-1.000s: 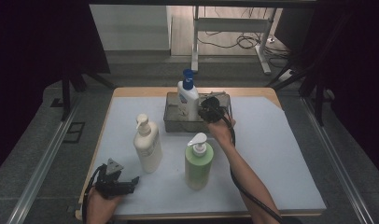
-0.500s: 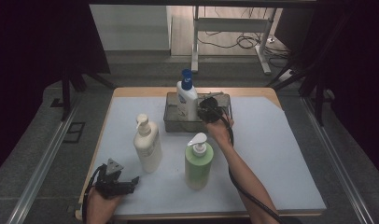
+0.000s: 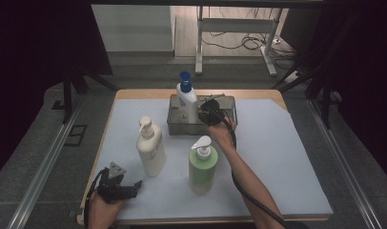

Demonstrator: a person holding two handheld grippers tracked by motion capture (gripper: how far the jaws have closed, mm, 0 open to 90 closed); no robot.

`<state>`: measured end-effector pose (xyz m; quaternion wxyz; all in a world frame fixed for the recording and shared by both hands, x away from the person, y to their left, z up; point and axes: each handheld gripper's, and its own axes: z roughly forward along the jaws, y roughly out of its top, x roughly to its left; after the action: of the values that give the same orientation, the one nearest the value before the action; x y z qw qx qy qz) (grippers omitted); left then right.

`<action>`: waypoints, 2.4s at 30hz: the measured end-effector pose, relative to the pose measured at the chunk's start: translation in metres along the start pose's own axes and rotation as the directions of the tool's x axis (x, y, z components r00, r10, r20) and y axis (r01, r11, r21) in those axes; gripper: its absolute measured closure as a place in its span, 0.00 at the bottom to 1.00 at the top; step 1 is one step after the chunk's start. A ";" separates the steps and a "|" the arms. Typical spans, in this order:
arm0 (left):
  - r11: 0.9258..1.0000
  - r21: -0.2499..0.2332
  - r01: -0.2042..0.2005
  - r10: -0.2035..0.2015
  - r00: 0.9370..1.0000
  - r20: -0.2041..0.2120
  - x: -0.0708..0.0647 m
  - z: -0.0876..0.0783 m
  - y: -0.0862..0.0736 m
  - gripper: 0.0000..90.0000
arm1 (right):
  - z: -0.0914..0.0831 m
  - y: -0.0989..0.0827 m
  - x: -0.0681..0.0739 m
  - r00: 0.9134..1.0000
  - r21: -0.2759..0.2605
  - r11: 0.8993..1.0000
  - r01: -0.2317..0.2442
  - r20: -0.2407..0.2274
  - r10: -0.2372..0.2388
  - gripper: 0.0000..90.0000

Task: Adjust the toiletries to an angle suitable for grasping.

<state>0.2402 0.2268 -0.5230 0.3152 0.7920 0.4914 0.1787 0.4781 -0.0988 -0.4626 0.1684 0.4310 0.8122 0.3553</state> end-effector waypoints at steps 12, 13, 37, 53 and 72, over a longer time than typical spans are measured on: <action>1.000 0.000 0.000 0.000 1.000 0.001 0.000 0.000 0.000 0.14 | 0.006 0.003 0.007 1.000 0.011 1.000 0.009 -0.009 -0.009 1.00; 1.000 0.000 0.000 0.000 1.000 0.000 0.000 0.000 0.000 0.14 | 0.006 0.003 0.007 1.000 0.013 1.000 0.011 -0.008 -0.011 1.00; 1.000 0.001 -0.001 0.001 1.000 0.001 0.000 0.000 0.000 0.14 | 0.012 0.006 0.019 0.999 0.014 0.999 0.032 -0.042 -0.031 1.00; 1.000 0.000 0.000 0.000 1.000 0.001 0.000 0.000 0.000 0.14 | 0.015 0.007 0.029 0.996 0.014 0.999 0.047 -0.077 -0.046 1.00; 1.000 0.000 0.000 0.000 1.000 0.000 0.000 0.000 0.000 0.14 | 0.015 0.009 0.039 0.991 0.006 0.998 0.062 -0.121 -0.061 1.00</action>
<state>0.2403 0.2268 -0.5230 0.3151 0.7922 0.4912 0.1785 0.4696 -0.0570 -0.4656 0.1276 0.3843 0.8355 0.3714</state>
